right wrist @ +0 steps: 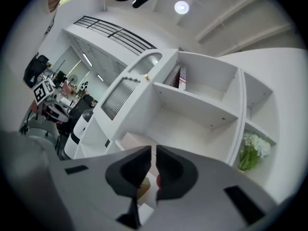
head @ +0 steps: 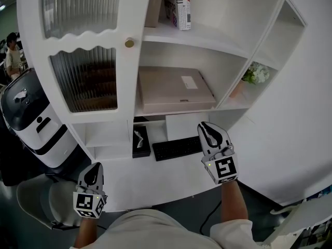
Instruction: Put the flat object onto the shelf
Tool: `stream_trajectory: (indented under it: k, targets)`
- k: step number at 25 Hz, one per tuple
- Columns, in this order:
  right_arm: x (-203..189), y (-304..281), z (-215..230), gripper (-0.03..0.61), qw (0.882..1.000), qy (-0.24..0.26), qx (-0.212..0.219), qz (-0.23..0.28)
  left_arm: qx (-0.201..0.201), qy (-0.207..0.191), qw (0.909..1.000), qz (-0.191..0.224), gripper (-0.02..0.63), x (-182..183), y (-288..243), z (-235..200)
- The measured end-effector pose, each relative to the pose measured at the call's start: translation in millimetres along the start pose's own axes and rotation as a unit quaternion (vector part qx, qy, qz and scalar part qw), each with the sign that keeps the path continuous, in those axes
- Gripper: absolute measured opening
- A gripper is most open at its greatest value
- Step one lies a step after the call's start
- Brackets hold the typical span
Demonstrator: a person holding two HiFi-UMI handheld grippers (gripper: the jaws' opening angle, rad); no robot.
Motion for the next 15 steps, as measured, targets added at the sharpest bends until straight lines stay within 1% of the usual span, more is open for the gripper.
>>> stream_trajectory:
  k: [4,11,15]
  targets:
    - [-4,15,-1,0.003,0.999,-0.041,-0.02,0.0,-0.004,-0.002,1.0,-0.001,0.002,1,0,1]
    - [-8,37,-5,0.003,0.994,-0.096,-0.046,0.011,-0.011,-0.007,0.9999,-0.001,0.002,5,-2,4]
    - [-12,47,-9,0.003,0.991,-0.118,-0.057,0.014,-0.013,-0.009,0.9999,0.0,0.002,6,-2,6]
Point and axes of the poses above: the fingertips, and each gripper's own axes: y backward along the fingers, z to its right, x out of its top, the point moved 1 cm from there along y, backward along the fingers, and after that the axes turned 10 degrees about y, right-handed, at the moved point
